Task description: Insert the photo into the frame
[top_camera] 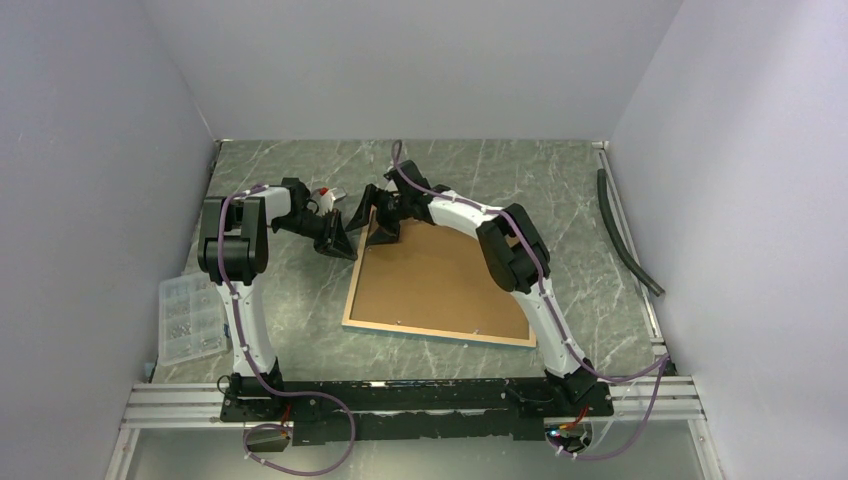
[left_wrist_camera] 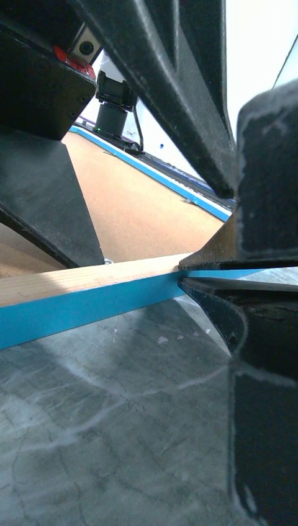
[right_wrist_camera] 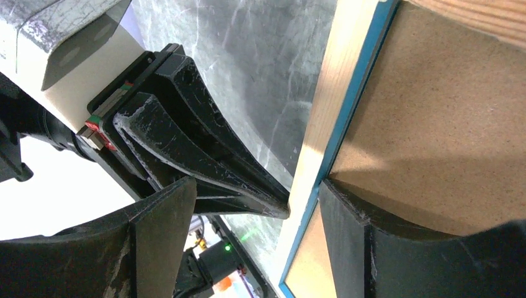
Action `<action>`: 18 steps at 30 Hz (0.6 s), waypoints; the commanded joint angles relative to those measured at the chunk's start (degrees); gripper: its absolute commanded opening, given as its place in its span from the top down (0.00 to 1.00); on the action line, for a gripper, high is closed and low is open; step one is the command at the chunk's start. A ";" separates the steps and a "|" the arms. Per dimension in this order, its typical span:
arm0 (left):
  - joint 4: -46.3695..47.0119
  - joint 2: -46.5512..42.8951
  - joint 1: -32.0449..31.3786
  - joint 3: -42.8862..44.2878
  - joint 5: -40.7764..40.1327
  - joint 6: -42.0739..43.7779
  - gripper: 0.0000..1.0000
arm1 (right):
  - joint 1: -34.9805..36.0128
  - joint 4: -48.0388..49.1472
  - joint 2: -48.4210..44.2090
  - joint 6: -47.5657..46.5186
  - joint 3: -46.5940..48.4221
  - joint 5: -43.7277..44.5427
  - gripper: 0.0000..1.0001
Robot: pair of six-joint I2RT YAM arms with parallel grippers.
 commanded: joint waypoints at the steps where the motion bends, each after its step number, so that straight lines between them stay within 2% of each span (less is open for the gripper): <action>1: 1.62 -0.18 -1.14 0.66 -1.15 0.61 0.86 | -1.13 -1.70 -1.89 -3.16 3.52 -3.63 0.23; 7: 1.47 -0.83 -1.09 0.27 -1.31 0.77 0.87 | -4.17 -0.72 -4.62 -4.62 1.96 -4.07 0.20; 18: 1.79 -0.54 -1.20 0.26 -1.13 0.33 0.87 | -2.02 -3.20 -1.80 -7.49 -0.76 -3.53 0.20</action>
